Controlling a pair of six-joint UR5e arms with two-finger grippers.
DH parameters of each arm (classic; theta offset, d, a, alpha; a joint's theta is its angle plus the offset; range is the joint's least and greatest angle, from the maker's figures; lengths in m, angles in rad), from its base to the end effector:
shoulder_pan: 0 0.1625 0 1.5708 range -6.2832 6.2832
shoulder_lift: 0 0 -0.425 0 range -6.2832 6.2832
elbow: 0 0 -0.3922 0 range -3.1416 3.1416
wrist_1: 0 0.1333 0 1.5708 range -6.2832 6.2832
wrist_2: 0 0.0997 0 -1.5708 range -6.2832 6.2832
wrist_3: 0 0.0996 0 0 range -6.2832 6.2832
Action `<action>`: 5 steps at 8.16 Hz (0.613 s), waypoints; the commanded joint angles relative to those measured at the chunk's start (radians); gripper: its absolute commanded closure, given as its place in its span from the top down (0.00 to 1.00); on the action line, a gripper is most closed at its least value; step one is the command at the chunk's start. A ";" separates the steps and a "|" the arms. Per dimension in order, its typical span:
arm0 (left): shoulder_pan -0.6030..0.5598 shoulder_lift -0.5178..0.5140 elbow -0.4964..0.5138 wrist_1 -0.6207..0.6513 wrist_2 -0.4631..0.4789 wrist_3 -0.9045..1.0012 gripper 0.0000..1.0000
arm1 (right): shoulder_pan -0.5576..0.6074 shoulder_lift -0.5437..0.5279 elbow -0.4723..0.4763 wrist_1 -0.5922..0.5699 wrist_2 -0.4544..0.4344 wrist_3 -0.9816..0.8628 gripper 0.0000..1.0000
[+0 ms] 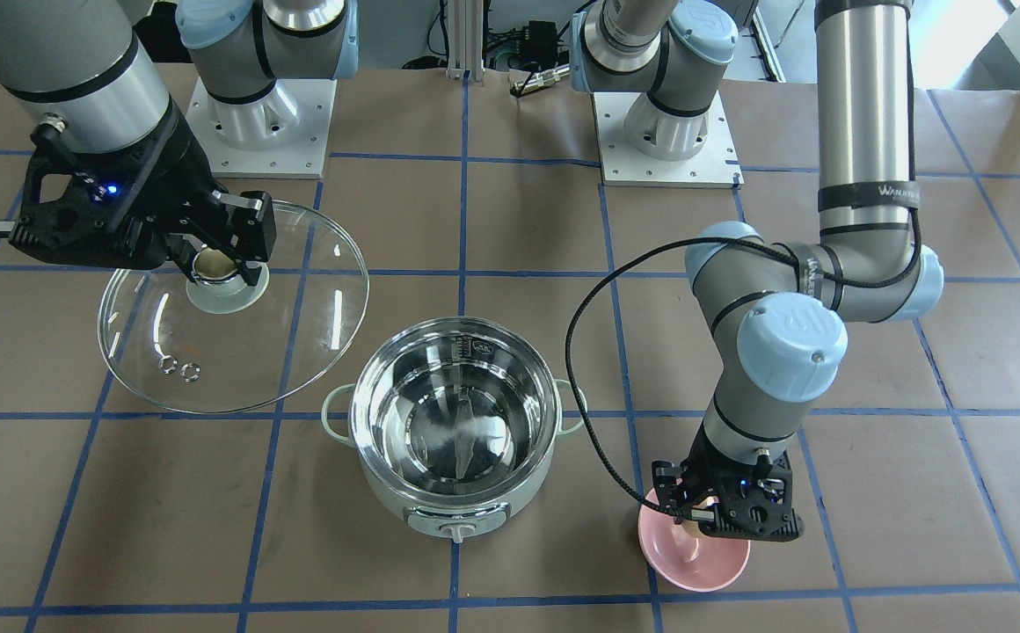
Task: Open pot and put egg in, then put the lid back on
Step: 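Lift the glass lid off with the right gripper while the left lifts the egg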
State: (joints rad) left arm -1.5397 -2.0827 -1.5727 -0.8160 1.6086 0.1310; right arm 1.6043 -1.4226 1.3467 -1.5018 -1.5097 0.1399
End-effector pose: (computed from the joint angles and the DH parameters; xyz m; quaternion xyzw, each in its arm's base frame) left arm -0.1086 -0.6740 0.2674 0.0473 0.9914 -0.1183 0.0284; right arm 0.1579 -0.5492 0.5139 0.0530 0.9981 -0.0008 0.0307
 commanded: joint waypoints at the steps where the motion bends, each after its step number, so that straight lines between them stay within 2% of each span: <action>1: -0.035 0.142 -0.001 -0.106 -0.006 -0.055 0.00 | -0.026 -0.018 0.011 0.075 -0.020 -0.042 0.00; 3: -0.175 0.156 0.013 -0.121 -0.004 -0.277 0.00 | -0.076 -0.061 0.029 0.101 -0.018 -0.083 0.00; 5: -0.316 0.141 0.016 -0.111 -0.010 -0.457 0.00 | -0.130 -0.081 0.038 0.112 -0.070 -0.179 0.00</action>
State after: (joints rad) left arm -1.7262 -1.9334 -1.5606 -0.9323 1.6023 -0.1511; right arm 1.5219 -1.4828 1.3763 -1.4041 -1.5359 0.0348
